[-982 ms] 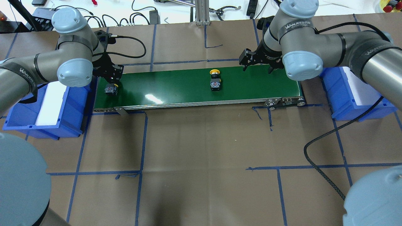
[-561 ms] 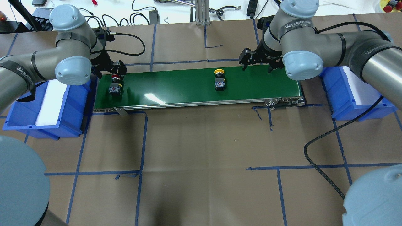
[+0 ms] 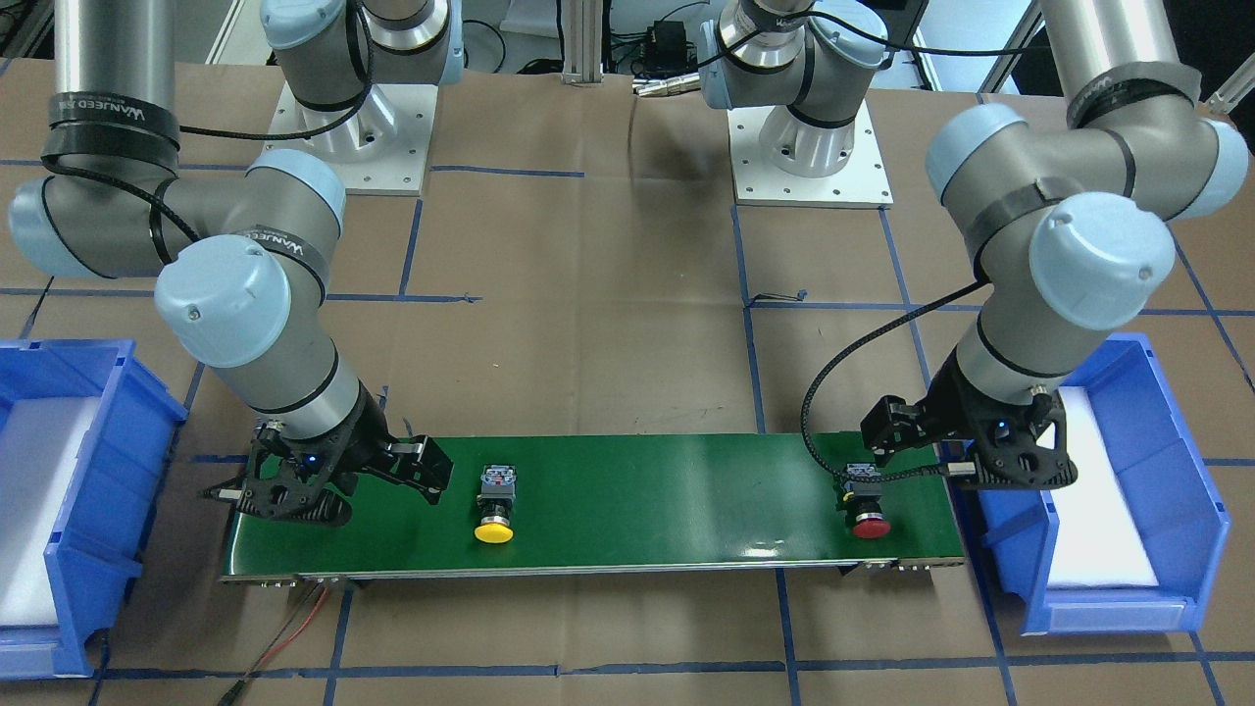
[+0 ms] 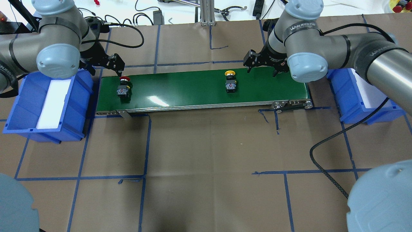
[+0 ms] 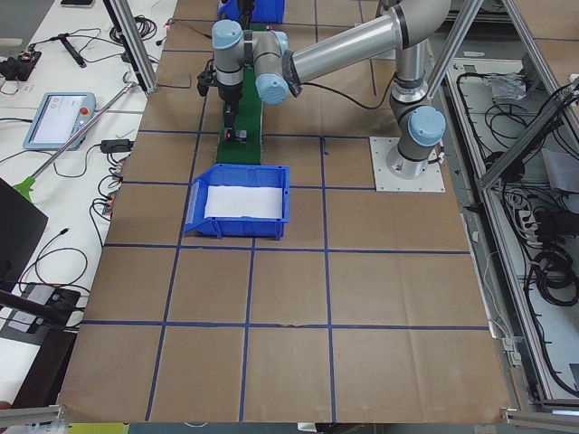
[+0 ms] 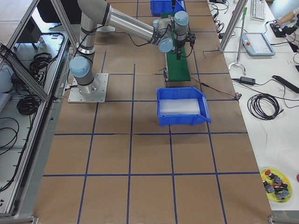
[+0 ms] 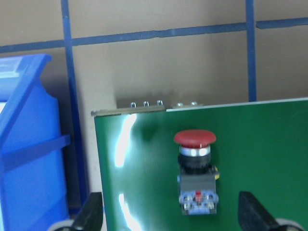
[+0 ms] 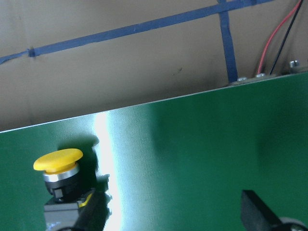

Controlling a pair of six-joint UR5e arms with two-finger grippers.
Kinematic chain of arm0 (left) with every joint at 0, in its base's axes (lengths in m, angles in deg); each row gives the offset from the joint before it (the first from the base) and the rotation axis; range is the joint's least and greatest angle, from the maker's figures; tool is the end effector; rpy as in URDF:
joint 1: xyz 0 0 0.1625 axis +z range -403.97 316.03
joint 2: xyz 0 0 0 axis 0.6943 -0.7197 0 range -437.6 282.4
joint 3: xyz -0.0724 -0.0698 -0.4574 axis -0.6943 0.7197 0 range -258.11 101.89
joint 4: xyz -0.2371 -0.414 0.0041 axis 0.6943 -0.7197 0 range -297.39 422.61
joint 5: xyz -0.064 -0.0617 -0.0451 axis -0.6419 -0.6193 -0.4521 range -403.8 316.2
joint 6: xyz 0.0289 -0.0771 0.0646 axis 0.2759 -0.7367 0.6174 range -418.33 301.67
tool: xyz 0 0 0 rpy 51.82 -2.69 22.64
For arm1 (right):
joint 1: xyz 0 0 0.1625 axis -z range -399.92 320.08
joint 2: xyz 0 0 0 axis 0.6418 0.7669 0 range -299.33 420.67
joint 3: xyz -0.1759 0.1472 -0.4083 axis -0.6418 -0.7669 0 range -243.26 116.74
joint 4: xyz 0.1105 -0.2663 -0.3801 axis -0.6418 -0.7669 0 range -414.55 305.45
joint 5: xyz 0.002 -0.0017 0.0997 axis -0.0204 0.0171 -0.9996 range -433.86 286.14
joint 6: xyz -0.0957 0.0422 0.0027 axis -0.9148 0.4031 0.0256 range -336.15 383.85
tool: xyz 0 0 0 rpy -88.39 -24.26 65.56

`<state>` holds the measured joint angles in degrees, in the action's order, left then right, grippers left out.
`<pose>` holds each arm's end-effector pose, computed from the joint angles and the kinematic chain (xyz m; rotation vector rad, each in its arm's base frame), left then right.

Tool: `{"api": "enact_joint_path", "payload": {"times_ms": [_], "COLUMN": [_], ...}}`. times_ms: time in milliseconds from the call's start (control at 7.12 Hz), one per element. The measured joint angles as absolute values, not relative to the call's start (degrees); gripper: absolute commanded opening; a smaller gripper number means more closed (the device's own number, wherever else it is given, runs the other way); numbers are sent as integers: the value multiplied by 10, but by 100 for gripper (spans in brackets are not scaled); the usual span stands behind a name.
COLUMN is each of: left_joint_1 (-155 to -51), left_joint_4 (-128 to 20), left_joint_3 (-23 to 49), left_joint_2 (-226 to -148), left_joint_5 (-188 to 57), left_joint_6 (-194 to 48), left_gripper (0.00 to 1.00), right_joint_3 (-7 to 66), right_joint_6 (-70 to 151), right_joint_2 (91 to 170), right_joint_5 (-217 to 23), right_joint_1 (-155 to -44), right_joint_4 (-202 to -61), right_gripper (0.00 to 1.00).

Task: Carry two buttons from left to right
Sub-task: 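Grasp the yellow button with the right gripper while the left gripper lifts away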

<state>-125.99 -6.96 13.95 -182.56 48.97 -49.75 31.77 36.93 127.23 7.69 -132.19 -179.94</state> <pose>-0.0347 -0.6760 0.3825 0.0141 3.0840 -0.0800 0.1762 -0.6941 0.2831 0.2673 2.9638 -0.1492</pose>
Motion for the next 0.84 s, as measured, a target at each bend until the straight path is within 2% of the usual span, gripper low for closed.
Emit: {"api": "enact_joint_path", "payload": {"times_ms": [561, 842], "left_joint_1": [-1306, -1324], "left_joint_4": [-216, -234], "left_joint_3": [148, 168], "left_joint_2": [-1697, -1670], "left_joint_5": [458, 458], "left_joint_6": [-585, -612], "left_gripper": [99, 99], "right_joint_3": [287, 286], "right_joint_6": [392, 396], "right_joint_2": [1243, 1240], "right_joint_5": [78, 78], "right_joint_1": [-1343, -1351], "right_joint_4": [-1799, -1799], "right_gripper": [100, 100]}}
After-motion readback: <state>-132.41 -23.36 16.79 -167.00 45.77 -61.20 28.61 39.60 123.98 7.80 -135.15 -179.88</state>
